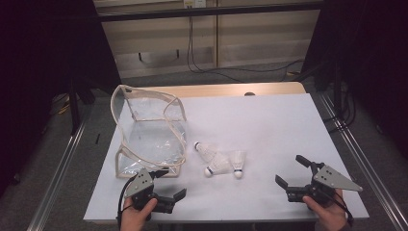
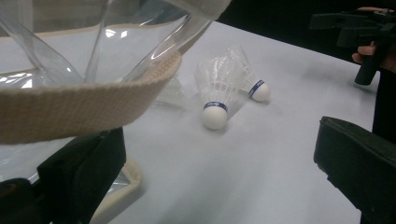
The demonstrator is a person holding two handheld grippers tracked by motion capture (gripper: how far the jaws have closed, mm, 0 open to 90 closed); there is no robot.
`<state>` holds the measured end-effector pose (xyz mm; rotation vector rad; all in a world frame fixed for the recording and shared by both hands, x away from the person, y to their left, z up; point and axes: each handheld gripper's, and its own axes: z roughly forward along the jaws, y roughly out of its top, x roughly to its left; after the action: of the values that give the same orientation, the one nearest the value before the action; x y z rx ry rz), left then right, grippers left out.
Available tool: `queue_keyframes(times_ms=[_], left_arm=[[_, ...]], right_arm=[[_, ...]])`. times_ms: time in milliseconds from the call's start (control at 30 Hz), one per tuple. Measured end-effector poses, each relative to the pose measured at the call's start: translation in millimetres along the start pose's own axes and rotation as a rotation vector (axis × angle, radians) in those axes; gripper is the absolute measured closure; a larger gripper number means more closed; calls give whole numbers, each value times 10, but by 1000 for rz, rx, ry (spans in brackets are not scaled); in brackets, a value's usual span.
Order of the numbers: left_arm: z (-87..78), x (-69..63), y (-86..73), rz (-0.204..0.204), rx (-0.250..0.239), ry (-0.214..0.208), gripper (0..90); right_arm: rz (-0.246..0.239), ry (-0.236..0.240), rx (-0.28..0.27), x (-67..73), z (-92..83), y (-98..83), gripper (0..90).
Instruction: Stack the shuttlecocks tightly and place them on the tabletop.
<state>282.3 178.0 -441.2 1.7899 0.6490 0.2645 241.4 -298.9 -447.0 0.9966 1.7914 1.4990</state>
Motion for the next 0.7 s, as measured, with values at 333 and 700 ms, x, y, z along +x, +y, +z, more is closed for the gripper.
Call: queue_keyframes(times_ms=[333,700], left_arm=[[104,-59,26,-5,-3,-19,27],[219,-139,47,8,11,-58,30]], right_arm=[[-8,2,2,-1,6,8,6],[-14,8,2,11,14,18,7]])
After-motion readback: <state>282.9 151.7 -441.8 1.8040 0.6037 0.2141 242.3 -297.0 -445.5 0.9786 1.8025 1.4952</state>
